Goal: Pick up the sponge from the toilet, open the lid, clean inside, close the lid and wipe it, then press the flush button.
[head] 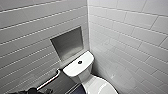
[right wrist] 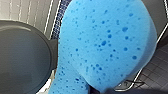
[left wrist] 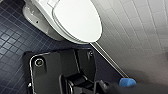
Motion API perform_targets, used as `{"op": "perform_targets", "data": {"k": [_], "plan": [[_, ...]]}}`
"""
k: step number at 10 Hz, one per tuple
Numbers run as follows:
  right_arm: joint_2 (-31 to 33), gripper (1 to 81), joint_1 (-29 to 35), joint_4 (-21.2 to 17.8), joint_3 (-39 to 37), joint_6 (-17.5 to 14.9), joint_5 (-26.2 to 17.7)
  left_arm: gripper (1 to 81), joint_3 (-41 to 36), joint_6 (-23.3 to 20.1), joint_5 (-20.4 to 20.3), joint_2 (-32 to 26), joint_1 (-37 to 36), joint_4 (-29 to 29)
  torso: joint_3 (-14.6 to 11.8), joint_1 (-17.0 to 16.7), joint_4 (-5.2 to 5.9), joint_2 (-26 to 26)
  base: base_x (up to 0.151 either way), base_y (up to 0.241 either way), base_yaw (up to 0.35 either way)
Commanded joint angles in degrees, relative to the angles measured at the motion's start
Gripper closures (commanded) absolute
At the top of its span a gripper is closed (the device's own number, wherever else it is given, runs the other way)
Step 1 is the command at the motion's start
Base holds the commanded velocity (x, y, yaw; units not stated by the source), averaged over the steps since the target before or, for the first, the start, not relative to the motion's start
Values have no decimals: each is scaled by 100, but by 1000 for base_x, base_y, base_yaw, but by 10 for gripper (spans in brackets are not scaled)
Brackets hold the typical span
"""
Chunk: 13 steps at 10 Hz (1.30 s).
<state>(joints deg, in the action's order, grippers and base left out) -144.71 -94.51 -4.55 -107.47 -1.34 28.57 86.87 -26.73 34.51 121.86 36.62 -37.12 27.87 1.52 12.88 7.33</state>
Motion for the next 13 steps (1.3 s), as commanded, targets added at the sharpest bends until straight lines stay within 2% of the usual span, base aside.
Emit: {"op": "perform_targets", "data": {"k": [1,5,8,9,10,13], "plan": [[-174,811,-116,103,-360,20,-476,811,-339,10,-1340,136,1773,960,-550,0,0,0,0,0,0],[-446,811,-152,112,-817,11,-502,811,794,10,-1859,1243,3039,1505,-1374,-11,0,9,0,0,0],[-711,811,-152,129,-1213,-32,-643,811,2209,10,-2045,2078,3539,1594,-1995,-22,0,18,0,0,0],[-746,811,-160,130,-1284,-33,-643,811,2519,10,-2045,2291,3672,1594,-1632,-24,0,20,0,0,0],[-824,811,-160,130,-1415,-24,-651,811,3077,2,-2054,2692,3787,1603,-1820,-29,0,24,0,0,0],[-1115,811,-204,130,-1829,-33,-730,811,4628,2,-2036,3750,4112,1611,-1951,-35,0,29,0,0,0]]}}
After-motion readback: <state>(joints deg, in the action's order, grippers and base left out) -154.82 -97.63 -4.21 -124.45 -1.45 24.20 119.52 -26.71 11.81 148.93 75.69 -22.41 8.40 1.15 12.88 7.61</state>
